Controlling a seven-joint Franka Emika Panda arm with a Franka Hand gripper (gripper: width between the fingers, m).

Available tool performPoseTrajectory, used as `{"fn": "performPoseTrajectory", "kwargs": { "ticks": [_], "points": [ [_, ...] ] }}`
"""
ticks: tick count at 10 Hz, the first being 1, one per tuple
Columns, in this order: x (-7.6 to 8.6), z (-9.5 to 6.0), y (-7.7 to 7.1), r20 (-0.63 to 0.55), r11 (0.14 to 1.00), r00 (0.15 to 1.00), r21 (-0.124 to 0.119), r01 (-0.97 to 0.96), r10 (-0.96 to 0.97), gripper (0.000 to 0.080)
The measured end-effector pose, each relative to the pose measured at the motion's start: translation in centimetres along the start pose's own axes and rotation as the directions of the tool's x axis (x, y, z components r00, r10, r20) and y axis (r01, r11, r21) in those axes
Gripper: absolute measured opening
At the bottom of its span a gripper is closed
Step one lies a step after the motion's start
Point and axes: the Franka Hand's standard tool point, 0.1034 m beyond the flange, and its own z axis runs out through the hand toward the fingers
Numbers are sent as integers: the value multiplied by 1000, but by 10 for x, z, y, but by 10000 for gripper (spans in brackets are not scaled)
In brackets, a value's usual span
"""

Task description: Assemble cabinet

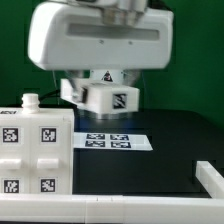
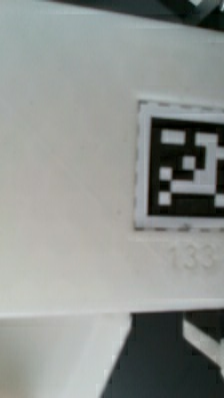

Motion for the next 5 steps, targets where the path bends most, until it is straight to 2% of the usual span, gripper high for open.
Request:
{"fn": "performPoseTrajectory", "kwargs": {
  "ticks": [2,5],
  "points": [
    [3,7,-9,6,1000,1000,6,-7,7,560],
    [0,6,-6,10,1000,1000,10,-4,4,560]
  ]
}}
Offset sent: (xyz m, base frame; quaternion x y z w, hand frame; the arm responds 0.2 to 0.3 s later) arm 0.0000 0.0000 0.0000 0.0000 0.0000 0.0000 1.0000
